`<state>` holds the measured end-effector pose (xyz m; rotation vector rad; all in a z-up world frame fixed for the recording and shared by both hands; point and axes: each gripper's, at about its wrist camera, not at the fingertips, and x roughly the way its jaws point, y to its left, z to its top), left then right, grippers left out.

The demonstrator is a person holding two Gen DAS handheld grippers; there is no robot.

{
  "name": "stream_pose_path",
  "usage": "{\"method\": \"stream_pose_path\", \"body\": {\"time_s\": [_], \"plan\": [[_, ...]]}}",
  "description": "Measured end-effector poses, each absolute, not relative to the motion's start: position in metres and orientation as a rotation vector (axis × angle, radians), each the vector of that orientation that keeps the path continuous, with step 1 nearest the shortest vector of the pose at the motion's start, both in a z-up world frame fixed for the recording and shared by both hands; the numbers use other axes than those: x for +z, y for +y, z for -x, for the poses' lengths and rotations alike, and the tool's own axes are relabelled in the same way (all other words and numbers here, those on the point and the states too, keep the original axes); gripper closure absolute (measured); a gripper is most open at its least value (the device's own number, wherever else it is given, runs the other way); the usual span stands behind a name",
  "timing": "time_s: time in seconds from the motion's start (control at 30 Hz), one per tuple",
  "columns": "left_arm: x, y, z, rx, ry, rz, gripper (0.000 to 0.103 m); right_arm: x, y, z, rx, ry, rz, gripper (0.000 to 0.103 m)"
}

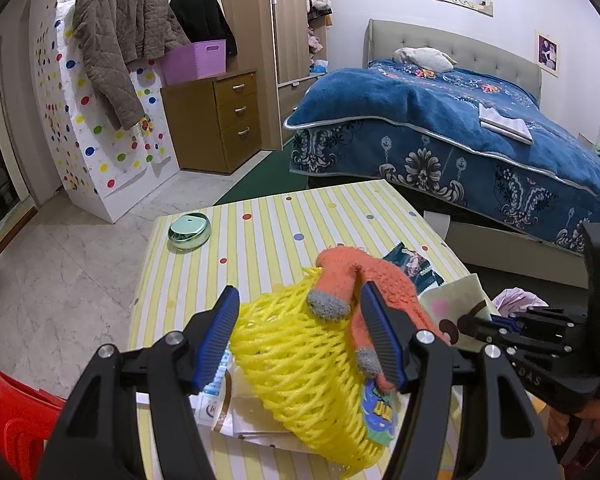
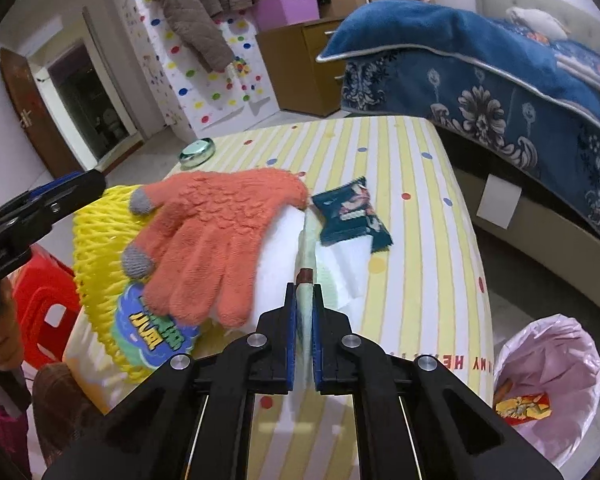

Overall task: Collect trash
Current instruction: 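Grasp the green cartoon-face packet with the right tool and lift it, then grasp and lift the orange glove with the left tool while the right tool holds the packet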

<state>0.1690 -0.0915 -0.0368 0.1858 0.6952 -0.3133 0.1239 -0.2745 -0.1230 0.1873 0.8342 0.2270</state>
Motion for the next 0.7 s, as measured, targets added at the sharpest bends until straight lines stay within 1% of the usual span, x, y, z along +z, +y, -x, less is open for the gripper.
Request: {"method": "stream_pose_path", "body": {"time_s": [0.2,0.37,0.7], "plan": [[-0.036,-0.089,-0.163,-0.32,0.692,-0.179,0.042,-0.104,-0.269,-0.096,0.263,0.811,-0.17,0.097],[-0.035,-0.088,-0.154,-0.319,0.685,-0.181,0.042,-0.092,-0.271,-0.074,0.178,0.754,-0.096,0.097],[-0.037,-0.102,-0.137,-0.353,0.683,-0.213,0.042,-0.065,-0.289,-0.041,0.145,0.612,-0.175,0.097]]}}
